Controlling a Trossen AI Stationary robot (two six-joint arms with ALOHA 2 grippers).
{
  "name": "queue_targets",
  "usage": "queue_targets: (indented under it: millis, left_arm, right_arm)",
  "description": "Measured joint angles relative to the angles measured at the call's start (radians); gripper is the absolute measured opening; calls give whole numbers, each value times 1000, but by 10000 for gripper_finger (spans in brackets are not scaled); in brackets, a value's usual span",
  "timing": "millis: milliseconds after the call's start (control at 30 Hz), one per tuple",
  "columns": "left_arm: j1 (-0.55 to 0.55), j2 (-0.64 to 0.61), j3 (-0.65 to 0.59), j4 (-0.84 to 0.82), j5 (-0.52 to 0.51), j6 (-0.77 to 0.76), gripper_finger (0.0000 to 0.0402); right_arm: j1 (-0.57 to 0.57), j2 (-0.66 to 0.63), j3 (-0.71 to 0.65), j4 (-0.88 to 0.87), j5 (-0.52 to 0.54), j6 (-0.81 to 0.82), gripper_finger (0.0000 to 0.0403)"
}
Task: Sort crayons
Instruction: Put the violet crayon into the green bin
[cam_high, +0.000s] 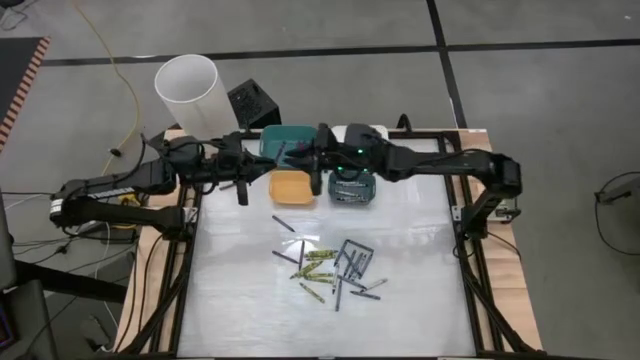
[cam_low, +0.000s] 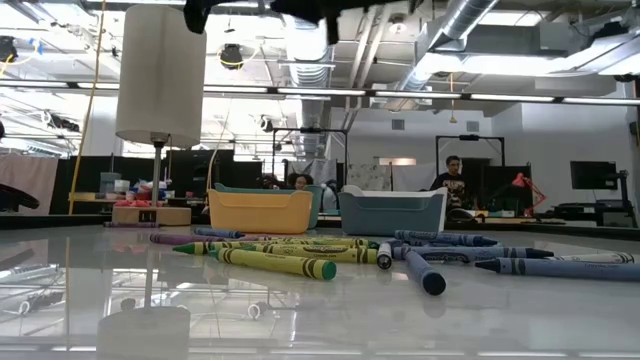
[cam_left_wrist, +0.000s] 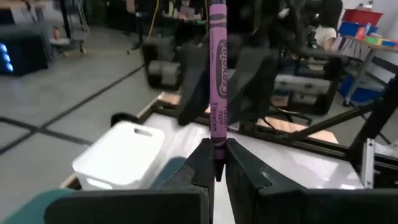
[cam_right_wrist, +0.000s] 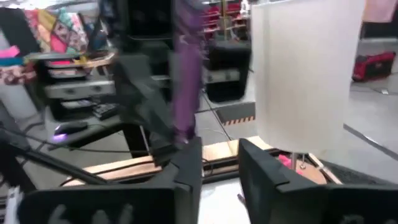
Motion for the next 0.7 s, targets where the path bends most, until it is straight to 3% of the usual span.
queue_targets:
  millis: [367,700]
  left_arm:
    - [109,0,0,-4,134,42,11]
    - [128,75,0,95,160,3,11]
  right_arm:
    - [-5,11,4,26,-21,28,271]
    - [-30,-30,4,29,-24,-8,281]
